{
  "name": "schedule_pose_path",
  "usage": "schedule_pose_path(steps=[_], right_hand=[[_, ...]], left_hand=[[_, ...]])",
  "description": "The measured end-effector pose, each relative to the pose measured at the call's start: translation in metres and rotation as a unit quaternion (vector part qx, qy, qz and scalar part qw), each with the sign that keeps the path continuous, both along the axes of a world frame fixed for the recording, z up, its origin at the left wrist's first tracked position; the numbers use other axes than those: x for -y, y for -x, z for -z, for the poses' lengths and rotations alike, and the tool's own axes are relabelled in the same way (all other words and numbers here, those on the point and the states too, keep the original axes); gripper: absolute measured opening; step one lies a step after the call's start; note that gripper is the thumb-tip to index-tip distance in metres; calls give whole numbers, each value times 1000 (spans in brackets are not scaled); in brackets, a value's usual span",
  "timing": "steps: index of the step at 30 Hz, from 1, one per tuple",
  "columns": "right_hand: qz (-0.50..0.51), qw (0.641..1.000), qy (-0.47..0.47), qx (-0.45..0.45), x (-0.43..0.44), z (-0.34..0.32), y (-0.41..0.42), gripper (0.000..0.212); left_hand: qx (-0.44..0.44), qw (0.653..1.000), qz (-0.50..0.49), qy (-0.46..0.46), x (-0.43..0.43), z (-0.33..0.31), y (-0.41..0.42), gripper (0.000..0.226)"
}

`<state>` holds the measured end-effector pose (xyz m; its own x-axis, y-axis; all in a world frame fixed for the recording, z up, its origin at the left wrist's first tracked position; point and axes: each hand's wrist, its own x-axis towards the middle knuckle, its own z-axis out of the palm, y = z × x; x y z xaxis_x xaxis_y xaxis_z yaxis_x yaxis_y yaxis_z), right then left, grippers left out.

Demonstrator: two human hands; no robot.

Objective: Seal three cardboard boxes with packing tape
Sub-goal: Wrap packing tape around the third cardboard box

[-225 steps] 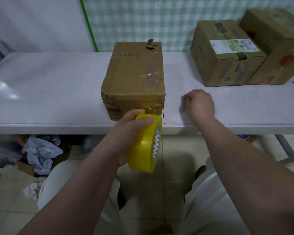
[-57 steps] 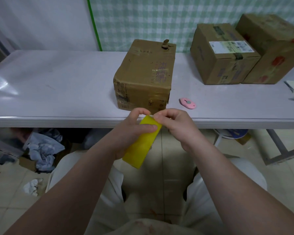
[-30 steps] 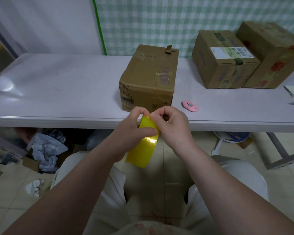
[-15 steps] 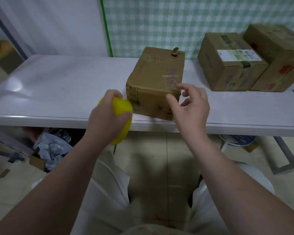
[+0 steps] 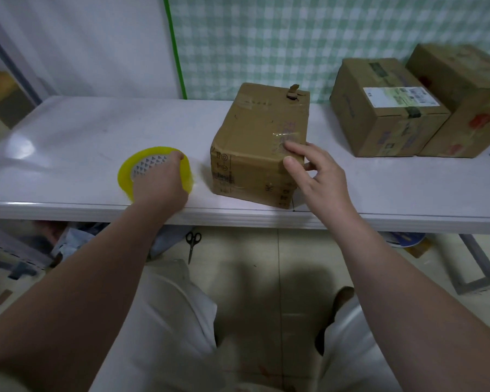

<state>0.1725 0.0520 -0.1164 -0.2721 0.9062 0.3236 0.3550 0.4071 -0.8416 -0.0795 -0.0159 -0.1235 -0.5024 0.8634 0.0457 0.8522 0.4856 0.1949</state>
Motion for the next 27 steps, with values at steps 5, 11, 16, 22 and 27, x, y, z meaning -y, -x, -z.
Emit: schedule_pose_path(steps=[5,11,16,22,27], right_hand=[[-39,999,-2,-6,-2,0,-5,29],[-46,999,-14,-26,-3,5,-6,30],[-53,999,-1,-9,-6,6,-10,30],[-50,999,3,9,-16,6,-12,34],[-46,997,-36,44,-24,8,-14,48]], left_hand=[[123,977,121,-122,-6,-26,-31,111],[96,939,209,-255,-31,-29,-79,90],[-25,931,213,-294,-41,-6,-82,78],[-125,921,264,-258,-47,6,-71,91],[-140,911,287,-259,-49,8,-65,98]])
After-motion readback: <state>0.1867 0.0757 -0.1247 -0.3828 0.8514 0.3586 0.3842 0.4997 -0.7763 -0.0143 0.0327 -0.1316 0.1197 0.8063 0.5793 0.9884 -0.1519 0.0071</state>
